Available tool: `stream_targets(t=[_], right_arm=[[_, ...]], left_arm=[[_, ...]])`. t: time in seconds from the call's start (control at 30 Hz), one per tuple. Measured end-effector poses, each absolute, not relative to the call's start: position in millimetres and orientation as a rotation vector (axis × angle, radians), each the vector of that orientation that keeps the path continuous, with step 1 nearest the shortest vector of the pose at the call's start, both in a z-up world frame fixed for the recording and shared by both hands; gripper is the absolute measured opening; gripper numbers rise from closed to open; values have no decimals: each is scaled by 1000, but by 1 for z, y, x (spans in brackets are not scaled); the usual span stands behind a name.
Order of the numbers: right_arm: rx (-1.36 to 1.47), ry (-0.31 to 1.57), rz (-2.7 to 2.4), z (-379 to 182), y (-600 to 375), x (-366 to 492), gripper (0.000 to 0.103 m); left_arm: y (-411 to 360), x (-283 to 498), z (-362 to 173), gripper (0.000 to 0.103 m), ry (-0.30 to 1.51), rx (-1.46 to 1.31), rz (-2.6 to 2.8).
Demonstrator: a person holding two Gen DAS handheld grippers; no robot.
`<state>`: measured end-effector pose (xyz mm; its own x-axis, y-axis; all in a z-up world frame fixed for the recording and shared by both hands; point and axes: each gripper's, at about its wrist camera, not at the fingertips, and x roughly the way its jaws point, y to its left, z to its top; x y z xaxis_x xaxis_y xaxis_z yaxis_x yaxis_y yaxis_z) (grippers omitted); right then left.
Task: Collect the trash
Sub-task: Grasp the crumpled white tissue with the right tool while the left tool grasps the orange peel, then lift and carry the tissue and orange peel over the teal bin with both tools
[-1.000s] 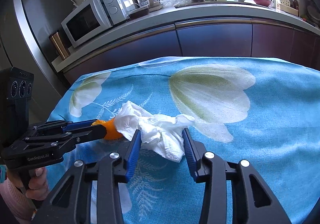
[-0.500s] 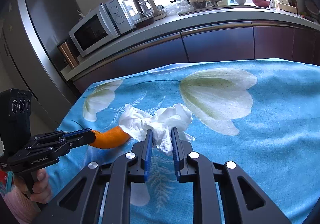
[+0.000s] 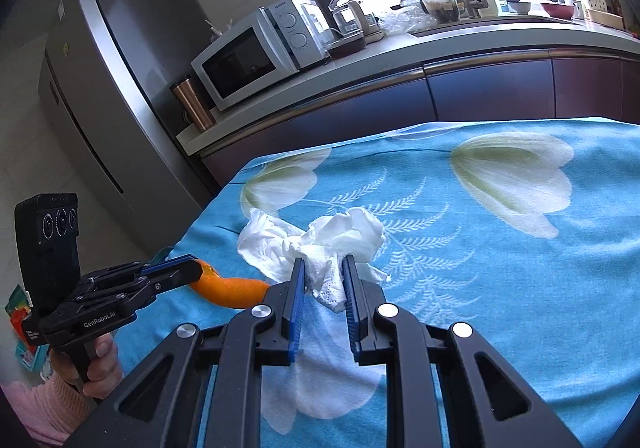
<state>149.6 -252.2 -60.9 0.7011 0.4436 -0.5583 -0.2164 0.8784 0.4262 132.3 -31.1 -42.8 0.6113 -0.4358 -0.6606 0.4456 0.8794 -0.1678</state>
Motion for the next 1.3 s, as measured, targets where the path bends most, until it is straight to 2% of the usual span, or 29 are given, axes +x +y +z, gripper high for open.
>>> stream_targets(t=[0.57,1.3], right_arm=[[327,710,512,-57,-185,139,17],[291,717,612,-53,-129,129,17]], left_arm=[[48,87,-40,11,735,-84,-420],[98,56,-19,11,667,-125,-342]])
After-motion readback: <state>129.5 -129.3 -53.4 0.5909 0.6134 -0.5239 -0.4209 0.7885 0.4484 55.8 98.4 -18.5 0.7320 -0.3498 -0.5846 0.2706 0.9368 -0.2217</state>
